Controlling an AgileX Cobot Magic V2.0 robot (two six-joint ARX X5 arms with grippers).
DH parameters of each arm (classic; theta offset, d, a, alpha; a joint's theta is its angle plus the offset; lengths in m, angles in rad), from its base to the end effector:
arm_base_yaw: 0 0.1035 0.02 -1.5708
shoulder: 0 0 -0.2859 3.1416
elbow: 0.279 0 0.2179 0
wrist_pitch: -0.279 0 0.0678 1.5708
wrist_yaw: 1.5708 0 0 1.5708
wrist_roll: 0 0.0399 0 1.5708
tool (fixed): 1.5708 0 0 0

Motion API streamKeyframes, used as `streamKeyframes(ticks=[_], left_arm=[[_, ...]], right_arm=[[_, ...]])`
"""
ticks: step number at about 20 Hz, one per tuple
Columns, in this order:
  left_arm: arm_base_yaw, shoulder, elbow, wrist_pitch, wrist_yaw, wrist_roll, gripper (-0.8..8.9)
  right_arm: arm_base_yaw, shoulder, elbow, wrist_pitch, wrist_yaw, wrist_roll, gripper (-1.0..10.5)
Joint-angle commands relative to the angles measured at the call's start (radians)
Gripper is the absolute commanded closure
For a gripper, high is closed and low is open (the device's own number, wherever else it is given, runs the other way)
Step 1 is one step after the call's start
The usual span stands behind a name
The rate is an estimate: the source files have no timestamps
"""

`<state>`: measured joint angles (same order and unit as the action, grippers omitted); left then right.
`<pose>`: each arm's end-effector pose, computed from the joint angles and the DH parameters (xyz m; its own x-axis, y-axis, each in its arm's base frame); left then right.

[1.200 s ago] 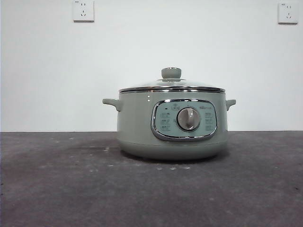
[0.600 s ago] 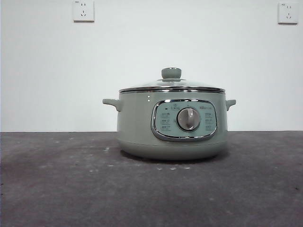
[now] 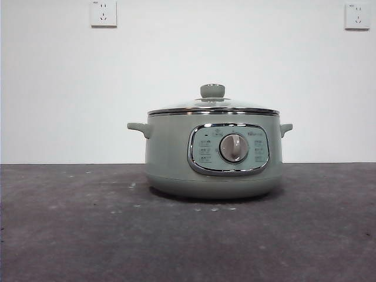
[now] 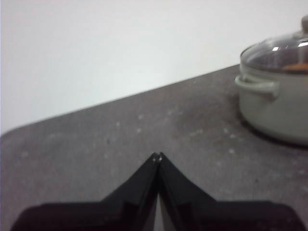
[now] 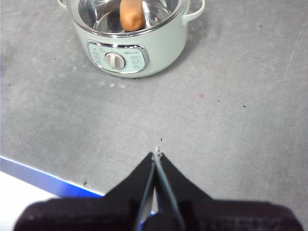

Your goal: Pick up the potato,open the lid,put the potato in the pot,close the lid

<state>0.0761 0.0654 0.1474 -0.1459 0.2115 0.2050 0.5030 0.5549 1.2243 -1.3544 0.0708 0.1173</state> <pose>0.0457 -0.0049 0.1923 0.9889 -0.1351 -0.0624 0.1447 0.9711 0.1900 -0.0097 -0.0086 0.3631 0.7109 0.3104 -0.6311 -0.3650 0.9299 0.0462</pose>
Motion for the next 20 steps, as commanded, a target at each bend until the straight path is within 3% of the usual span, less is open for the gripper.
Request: streamKeyframes(ticks=[1, 5, 20], left_arm=[[0.015, -0.060, -0.077, 0.011, -0.003, -0.059, 8.17], [0.021, -0.061, -0.140, -0.018, -0.010, -0.127, 8.17], [0.021, -0.049, -0.140, -0.007, 0.001, -0.126, 8.17]], right_arm=[[0.000, -0.002, -0.006, -0.024, 0.001, 0.010, 9.5], [0.000, -0.002, -0.006, -0.024, 0.001, 0.010, 9.5], [0.000, -0.002, -0.006, -0.024, 0.001, 0.010, 9.5]])
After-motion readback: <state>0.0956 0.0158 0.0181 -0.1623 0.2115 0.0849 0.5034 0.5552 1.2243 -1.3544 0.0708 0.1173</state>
